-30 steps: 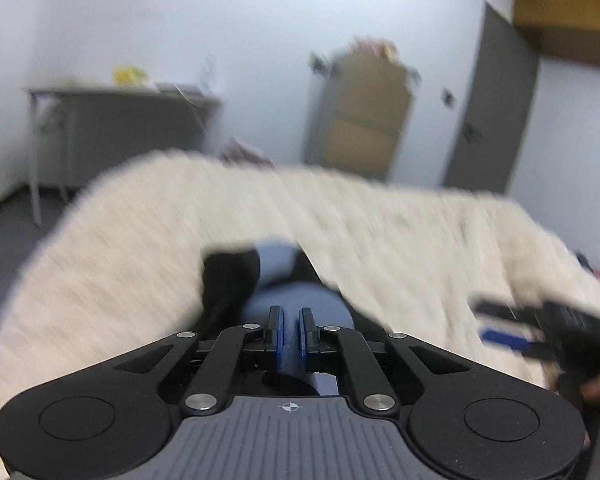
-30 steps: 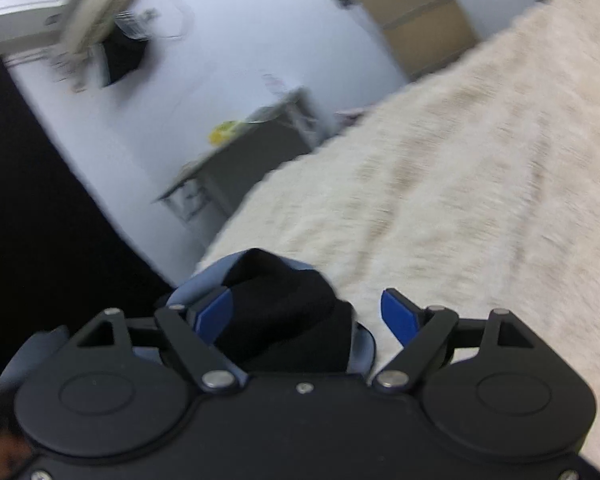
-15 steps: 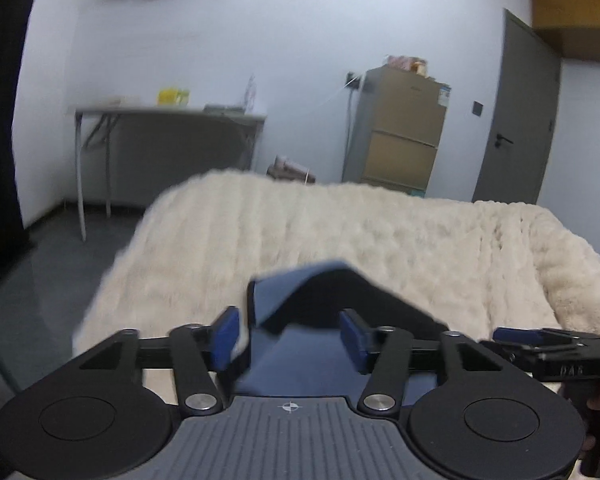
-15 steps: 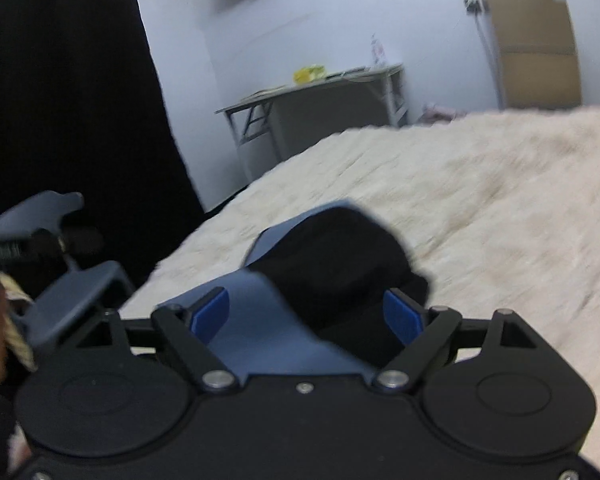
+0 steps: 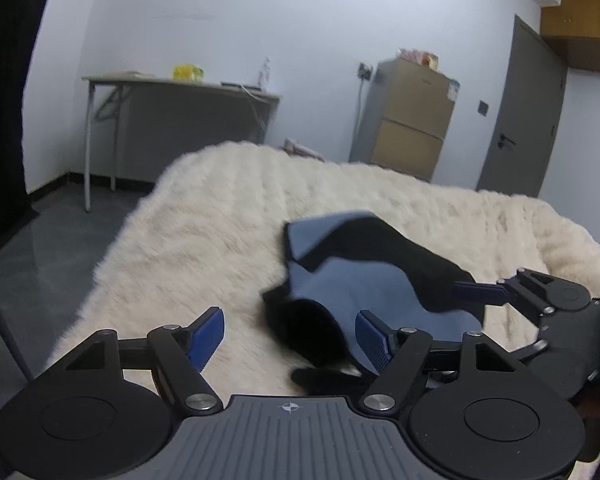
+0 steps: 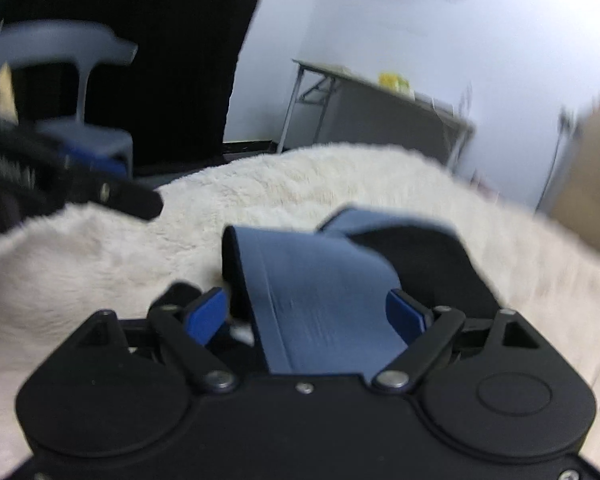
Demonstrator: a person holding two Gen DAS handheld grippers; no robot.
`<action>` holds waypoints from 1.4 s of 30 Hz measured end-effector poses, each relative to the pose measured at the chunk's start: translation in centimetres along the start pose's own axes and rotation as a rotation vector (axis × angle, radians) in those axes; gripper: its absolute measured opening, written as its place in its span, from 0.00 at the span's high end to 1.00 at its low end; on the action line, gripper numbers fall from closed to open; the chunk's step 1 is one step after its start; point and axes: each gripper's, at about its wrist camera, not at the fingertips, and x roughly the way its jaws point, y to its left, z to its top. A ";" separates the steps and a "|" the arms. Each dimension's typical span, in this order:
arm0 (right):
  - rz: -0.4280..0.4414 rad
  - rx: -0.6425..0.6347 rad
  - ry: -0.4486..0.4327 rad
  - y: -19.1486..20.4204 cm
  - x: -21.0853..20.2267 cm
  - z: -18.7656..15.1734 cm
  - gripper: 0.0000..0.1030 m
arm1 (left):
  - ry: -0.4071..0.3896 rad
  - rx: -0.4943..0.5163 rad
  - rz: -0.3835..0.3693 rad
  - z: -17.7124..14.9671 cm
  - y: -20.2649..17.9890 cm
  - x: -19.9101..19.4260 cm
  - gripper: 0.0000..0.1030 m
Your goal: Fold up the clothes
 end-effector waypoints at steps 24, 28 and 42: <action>-0.678 1.099 -0.135 -31.6 -14.5 -10.0 0.85 | 0.083 -0.049 0.016 -2.3 0.0 0.0 0.34; -0.683 1.191 -0.135 -30.1 -13.7 -15.9 0.58 | 0.114 0.006 0.026 -3.3 -1.6 0.4 0.34; -0.205 1.043 -0.141 -27.0 -6.8 -13.3 0.29 | 0.225 0.091 0.115 0.2 -5.1 12.1 0.14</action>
